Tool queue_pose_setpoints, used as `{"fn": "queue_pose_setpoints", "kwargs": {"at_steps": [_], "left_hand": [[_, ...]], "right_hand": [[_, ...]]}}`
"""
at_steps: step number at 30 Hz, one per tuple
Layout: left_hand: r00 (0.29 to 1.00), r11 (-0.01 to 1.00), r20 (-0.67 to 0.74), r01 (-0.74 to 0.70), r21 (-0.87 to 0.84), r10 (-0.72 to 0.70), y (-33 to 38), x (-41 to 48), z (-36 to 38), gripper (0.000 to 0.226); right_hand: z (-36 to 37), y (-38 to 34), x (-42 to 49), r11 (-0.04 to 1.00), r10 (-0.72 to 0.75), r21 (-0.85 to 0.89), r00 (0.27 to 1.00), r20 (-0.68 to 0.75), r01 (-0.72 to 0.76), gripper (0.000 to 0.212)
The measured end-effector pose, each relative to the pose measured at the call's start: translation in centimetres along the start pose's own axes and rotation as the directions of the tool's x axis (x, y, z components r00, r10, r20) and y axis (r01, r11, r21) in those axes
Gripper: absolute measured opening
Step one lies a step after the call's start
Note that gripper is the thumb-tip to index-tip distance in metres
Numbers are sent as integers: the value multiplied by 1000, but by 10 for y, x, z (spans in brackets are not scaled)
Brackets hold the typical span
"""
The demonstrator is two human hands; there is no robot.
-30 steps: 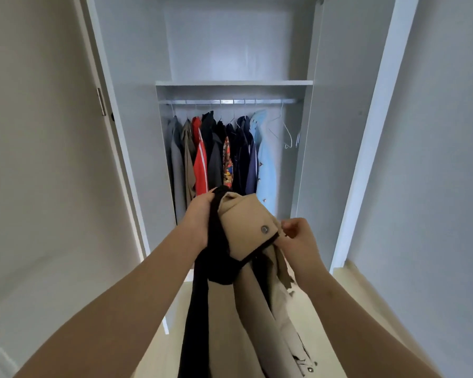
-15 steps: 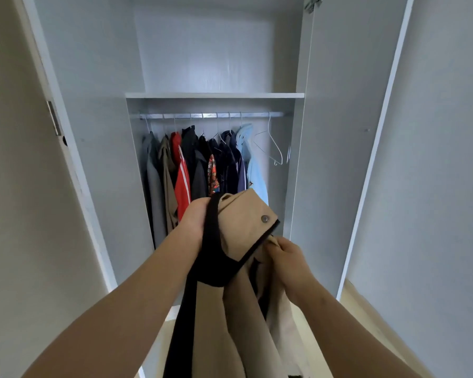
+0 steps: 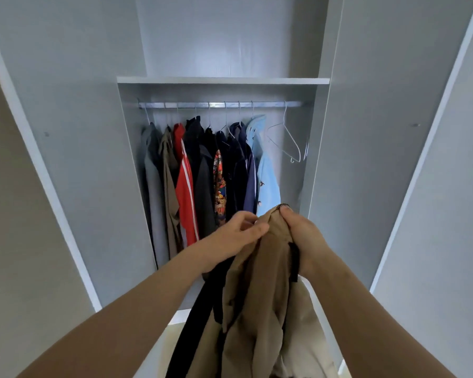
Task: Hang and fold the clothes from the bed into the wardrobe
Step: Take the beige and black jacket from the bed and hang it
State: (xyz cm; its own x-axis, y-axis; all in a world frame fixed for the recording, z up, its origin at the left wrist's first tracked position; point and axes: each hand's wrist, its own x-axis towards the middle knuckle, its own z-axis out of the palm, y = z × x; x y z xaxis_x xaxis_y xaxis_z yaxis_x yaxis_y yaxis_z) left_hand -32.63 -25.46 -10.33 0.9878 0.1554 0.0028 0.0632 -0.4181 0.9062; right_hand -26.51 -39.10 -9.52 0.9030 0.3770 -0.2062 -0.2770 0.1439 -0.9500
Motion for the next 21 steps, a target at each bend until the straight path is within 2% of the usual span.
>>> {"fn": "queue_pose_setpoints", "kwargs": {"at_steps": [2, 4, 6, 7, 9, 11, 13, 15, 16, 18, 21], "left_hand": [[988, 998, 152, 4, 69, -14, -4, 20, 1, 53], [992, 985, 122, 4, 174, -25, -11, 46, 1, 59], [999, 939, 32, 31, 342, -44, -16, 64, -2, 37], [998, 940, -14, 69, 335, -68, -19, 73, -3, 25], [980, 974, -113, 179, 139, -164, -16, 100, -3, 21], [956, 972, -174, 229, -56, -235, -5, 124, -5, 22], [951, 953, -194, 195, -232, -242, 9, 146, -6, 22], [955, 907, -200, 125, -402, -220, 26, 169, -5, 25], [951, 885, -225, 90, -457, -213, 34, 184, -4, 33], [948, 868, -257, 35, -496, -186, 45, 201, -4, 45], [942, 851, -287, 0, -524, -177, 52, 224, -4, 58]], "right_hand": [[-3, -2, 25, 999, 33, -28, 999, 16, -33, 36], [-17, -9, 55, 997, 45, -62, 999, 20, -44, 40], [-30, -19, 79, 997, 41, -67, 999, 27, -39, 44], [-36, -26, 89, 996, 43, -79, 999, 21, -41, 46], [-54, -43, 116, 993, 53, -108, 998, 41, -48, 47], [-67, -56, 142, 991, 24, -136, 999, 45, -18, 43], [-80, -65, 165, 972, -71, -222, 996, 50, 80, 29], [-93, -66, 186, 924, -174, -332, 982, 70, 187, 26], [-99, -64, 197, 893, -197, -395, 976, 92, 218, 28], [-104, -56, 211, 860, -167, -461, 975, 149, 218, 32], [-104, -52, 224, 849, 0, -519, 981, 192, 101, 36]]}}
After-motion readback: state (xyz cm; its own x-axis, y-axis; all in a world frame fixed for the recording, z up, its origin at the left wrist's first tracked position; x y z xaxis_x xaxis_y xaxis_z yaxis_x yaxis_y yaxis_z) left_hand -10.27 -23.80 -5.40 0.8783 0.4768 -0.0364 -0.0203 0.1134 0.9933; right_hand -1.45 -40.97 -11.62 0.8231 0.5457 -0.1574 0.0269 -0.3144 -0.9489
